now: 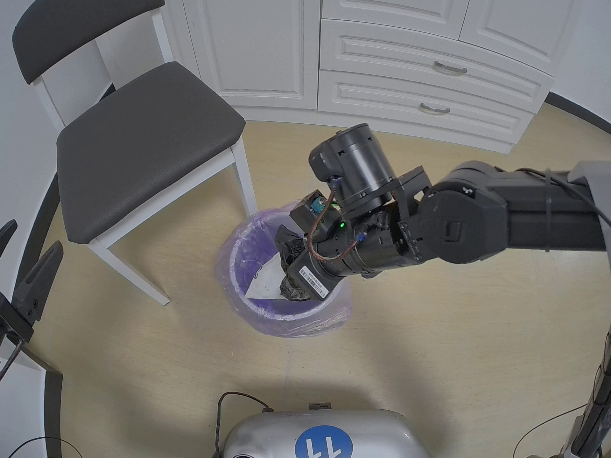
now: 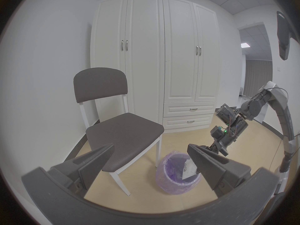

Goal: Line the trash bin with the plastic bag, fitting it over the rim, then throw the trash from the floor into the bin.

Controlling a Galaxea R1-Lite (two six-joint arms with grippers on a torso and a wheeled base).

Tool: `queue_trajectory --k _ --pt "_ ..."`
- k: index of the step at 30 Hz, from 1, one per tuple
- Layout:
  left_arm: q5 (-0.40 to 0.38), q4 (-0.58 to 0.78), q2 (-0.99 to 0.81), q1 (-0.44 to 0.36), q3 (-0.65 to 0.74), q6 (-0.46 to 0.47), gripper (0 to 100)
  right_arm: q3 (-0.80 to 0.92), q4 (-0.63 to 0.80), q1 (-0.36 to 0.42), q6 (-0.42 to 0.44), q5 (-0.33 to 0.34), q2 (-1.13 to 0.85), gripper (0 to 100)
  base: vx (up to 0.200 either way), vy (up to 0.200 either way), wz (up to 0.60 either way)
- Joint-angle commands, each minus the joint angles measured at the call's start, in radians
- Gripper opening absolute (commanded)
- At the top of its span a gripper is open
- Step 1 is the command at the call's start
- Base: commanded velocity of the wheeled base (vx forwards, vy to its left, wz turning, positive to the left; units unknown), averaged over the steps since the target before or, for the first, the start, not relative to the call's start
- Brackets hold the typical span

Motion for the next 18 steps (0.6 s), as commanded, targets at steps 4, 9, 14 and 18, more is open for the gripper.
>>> queue_trajectory --k 4,9,14,18 --pt "0.0 -0.001 0.005 0.0 0.004 0.0 100 -0.096 -0.012 -0.04 -0.002 0.029 0.131 0 0.0 0.0 0.0" --pt "0.0 -0.001 0.012 0.0 0.004 0.0 100 -0.11 -0.088 -0.062 -0.005 0.029 0.197 0 0.0 0.0 0.0" --pt "0.0 -0.001 0.012 0.0 0.004 0.0 100 -0.113 -0.108 -0.086 -0.014 0.028 0.233 0 0.0 0.0 0.0" --pt "0.0 0.001 0.012 0.0 0.004 0.0 100 -0.11 -0.155 -0.105 -0.011 0.029 0.263 0 0.0 0.0 0.0"
